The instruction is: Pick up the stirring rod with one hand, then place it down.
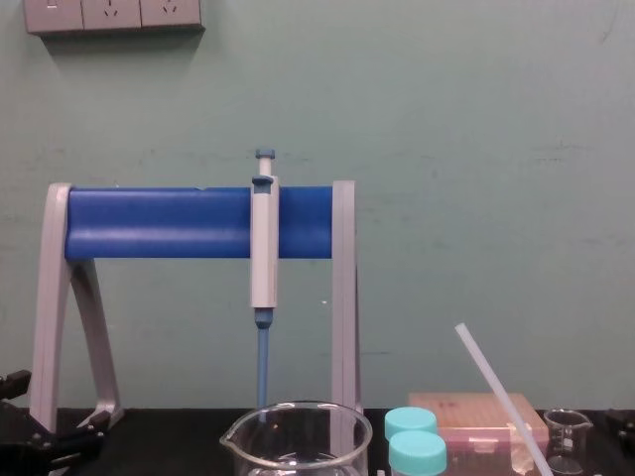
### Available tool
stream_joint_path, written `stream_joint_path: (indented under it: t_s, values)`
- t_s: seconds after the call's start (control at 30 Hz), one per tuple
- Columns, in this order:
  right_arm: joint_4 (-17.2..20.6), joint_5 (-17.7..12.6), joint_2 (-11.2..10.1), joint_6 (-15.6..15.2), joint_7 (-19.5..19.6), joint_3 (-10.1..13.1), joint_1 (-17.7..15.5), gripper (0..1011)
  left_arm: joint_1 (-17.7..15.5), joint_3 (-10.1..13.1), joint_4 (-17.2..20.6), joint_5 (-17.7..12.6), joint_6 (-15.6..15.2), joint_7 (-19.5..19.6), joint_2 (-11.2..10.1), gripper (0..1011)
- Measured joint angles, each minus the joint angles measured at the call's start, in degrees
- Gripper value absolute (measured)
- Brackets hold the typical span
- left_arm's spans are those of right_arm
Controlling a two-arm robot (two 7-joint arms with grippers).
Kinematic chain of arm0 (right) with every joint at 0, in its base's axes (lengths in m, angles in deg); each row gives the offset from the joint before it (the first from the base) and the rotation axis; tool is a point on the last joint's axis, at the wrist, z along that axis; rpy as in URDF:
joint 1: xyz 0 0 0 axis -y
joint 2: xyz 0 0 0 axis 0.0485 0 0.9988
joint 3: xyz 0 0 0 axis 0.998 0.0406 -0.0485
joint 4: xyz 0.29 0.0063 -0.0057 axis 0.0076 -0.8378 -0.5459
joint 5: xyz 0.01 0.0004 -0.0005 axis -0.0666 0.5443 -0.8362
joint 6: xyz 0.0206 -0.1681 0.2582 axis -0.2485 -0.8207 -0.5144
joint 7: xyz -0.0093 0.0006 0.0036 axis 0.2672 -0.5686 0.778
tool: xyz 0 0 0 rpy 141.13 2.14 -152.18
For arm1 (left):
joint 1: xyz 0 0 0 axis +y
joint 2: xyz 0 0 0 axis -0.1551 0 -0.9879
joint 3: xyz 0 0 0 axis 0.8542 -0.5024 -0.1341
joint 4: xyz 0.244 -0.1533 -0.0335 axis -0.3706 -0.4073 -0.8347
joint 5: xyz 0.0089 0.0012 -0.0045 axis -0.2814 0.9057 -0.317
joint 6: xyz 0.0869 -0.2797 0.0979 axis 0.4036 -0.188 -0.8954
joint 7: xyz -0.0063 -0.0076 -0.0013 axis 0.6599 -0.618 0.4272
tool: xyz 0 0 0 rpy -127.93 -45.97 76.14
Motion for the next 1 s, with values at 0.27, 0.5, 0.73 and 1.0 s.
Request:
stream_joint_path:
  t_s: [0.27, 0.5, 0.73, 1.0]
  values:
    - [0.0, 0.0, 0.0, 0.0, 0.0, 0.0, 0.0, 1000, 0.0, 0.0, 0.0, 0.0, 0.0, 0.0, 0.0, 1000]
    - [0.0, 0.0, 0.0, 0.0, 0.0, 0.0, 0.0, 1000, 0.0, 0.0, 0.0, 0.0, 0.0, 0.0, 0.0, 1000]
    - [0.0, 0.0, 0.0, 0.0, 0.0, 0.0, 0.0, 1000, 0.0, 0.0, 0.0, 0.0, 0.0, 0.0, 0.0, 1000]
    - [0.0, 0.0, 0.0, 0.0, 0.0, 0.0, 0.0, 1000, 0.0, 0.0, 0.0, 0.0, 0.0, 0.0, 0.0, 1000]
